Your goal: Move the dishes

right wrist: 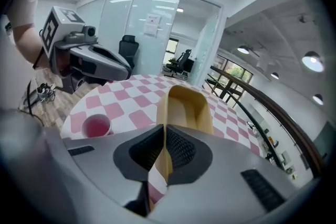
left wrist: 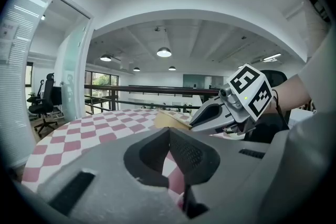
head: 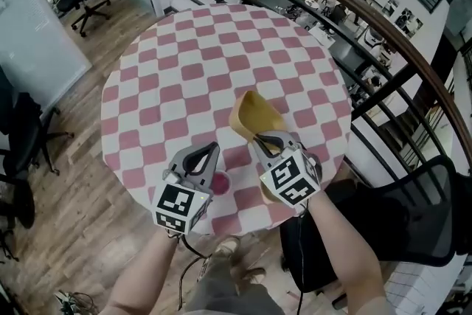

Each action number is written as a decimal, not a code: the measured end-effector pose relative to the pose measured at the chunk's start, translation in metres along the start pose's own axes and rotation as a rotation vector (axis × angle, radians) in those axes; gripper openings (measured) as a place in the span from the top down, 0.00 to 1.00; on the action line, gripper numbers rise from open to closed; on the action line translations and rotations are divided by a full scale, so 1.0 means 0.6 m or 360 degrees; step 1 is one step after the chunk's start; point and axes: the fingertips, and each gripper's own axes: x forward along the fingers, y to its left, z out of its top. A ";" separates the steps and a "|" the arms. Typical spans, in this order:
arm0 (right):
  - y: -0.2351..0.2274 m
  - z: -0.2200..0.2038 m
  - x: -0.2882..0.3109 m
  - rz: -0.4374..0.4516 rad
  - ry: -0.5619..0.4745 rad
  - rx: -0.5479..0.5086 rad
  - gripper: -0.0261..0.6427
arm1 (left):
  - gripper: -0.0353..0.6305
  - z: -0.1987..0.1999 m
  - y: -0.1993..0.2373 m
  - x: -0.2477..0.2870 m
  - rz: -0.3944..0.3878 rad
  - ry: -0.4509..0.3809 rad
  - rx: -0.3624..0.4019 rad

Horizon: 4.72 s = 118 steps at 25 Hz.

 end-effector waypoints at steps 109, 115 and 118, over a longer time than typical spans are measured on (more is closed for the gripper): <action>0.199 -0.038 -1.098 -0.1407 -0.0684 0.0842 0.93 | 0.93 0.444 -0.783 -0.340 -0.1180 -0.0628 0.0228; 0.203 -0.035 -1.096 -0.1410 -0.0667 0.0819 0.93 | 0.93 0.443 -0.782 -0.346 -0.1178 -0.0624 0.0218; 0.206 -0.036 -1.096 -0.1405 -0.0664 0.0818 0.93 | 0.93 0.443 -0.782 -0.348 -0.1171 -0.0619 0.0214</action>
